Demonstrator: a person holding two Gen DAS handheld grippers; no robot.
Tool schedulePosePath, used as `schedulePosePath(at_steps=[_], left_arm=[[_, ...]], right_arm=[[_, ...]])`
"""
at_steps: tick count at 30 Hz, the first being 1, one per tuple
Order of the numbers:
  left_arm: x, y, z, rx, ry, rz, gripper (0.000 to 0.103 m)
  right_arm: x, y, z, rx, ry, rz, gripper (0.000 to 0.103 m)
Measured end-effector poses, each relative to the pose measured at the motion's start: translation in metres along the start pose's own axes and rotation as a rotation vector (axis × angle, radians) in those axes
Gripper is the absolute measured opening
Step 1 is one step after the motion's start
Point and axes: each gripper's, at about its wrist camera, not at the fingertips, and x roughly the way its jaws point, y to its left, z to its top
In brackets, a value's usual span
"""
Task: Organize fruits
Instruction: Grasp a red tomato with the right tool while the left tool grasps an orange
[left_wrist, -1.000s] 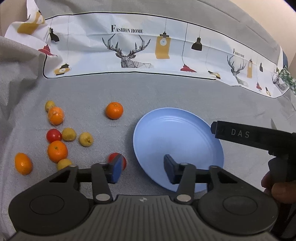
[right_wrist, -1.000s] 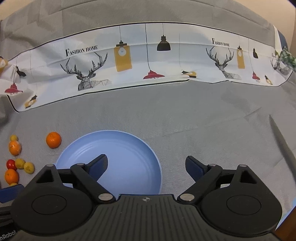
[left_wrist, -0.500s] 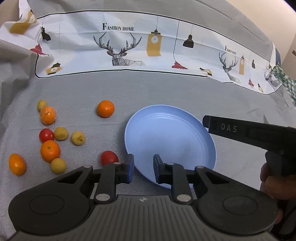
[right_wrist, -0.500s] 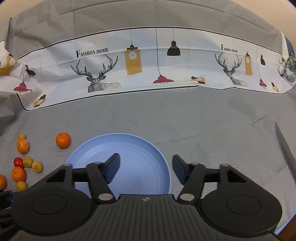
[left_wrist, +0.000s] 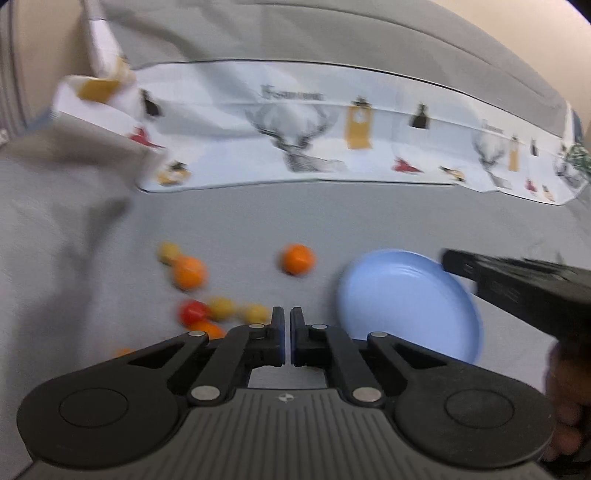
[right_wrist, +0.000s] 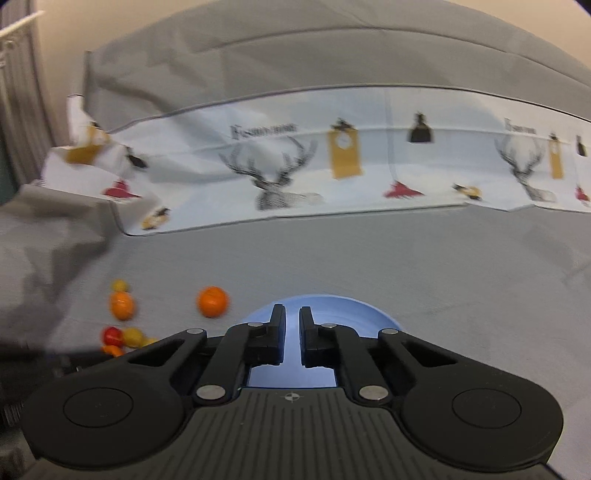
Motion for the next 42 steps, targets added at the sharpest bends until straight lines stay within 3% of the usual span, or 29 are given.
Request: schedulePosePath(at_steps=[3,6,8,9,11,13,17,24,27,29,31,37,42], left_arm=[[0.0,0.031,0.004,-0.002,-0.014,0.066,0.003],[0.008,0.06,0.0,-0.154,0.039,0.048,0.006],[0.011,0.068,0.0,-0.185,0.046,0.086,0.007],[0.013,0.073,0.0,-0.207,0.055,0.113,0.011],[0.018,0.084,0.0,-0.263,0.085,0.145,0.024],[0.024,0.092,-0.001,-0.289,0.118,0.193,0.04],[0.035,0.093,-0.005,-0.24,0.174,0.245,0.053],[0.056,0.09,-0.013,-0.17,0.257,0.268,0.054],[0.063,0.085,-0.015,-0.137,0.285,0.276,0.054],[0.065,0.086,-0.017,-0.134,0.296,0.272,0.053],[0.066,0.087,-0.018,-0.129,0.297,0.283,0.037],[0.054,0.085,-0.014,-0.136,0.24,0.251,0.037],[0.062,0.077,-0.019,-0.108,0.304,0.188,0.037]], right_arm=[[0.008,0.018,0.0,-0.025,0.044,0.112,0.009],[0.023,0.049,-0.009,-0.106,0.114,0.185,0.01],[0.034,0.07,-0.015,-0.156,0.147,0.202,0.016],[0.04,0.08,-0.018,-0.186,0.162,0.198,0.02],[0.051,0.1,-0.026,-0.265,0.187,0.156,0.042],[0.059,0.116,-0.033,-0.36,0.21,0.107,0.048],[0.074,0.132,-0.05,-0.511,0.254,0.026,0.048],[0.094,0.14,-0.072,-0.599,0.314,-0.045,0.045],[0.093,0.14,-0.074,-0.615,0.316,-0.026,0.031],[0.091,0.14,-0.075,-0.619,0.311,-0.027,0.03],[0.088,0.139,-0.073,-0.605,0.31,-0.003,0.029],[0.068,0.14,-0.057,-0.489,0.282,0.145,0.029],[0.081,0.134,-0.063,-0.415,0.39,0.152,0.029]])
